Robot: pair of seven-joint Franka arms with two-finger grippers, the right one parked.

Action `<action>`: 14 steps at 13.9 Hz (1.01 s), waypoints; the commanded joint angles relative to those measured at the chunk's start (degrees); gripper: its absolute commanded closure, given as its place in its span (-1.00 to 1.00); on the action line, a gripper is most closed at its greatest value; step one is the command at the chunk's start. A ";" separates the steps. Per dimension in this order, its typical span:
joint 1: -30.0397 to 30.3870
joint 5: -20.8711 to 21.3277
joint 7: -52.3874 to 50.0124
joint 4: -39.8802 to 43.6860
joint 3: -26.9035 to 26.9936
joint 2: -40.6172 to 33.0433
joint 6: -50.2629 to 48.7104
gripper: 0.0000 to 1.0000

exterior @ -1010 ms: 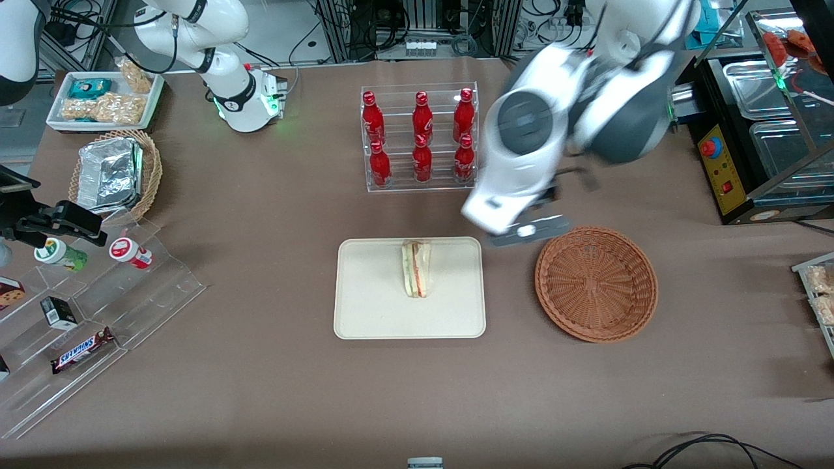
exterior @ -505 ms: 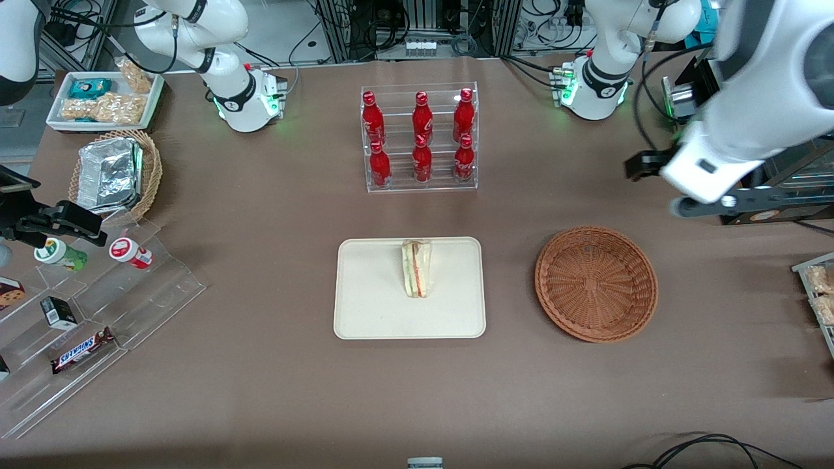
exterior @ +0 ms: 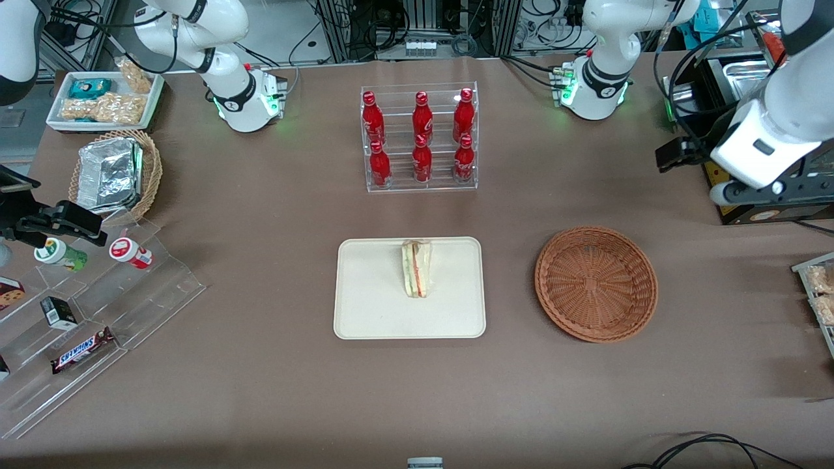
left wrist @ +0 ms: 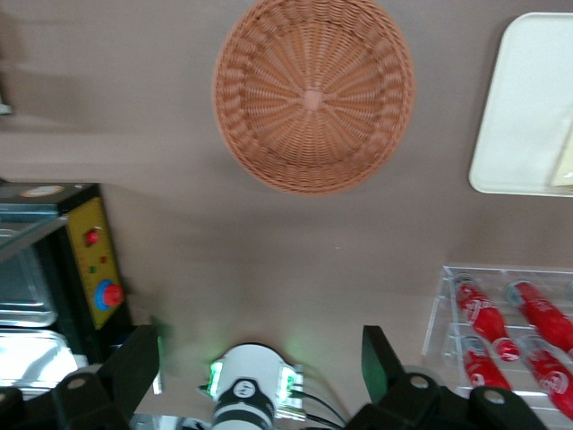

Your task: Place sandwich from basket to tray

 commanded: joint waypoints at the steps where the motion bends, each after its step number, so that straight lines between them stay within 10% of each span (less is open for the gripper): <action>1: 0.75 0.74 1.95 -8.52 -0.01 -7.94 3.22 -1.00; 14: -4.52 -3.72 6.44 -5.46 10.45 -7.78 0.94 -1.00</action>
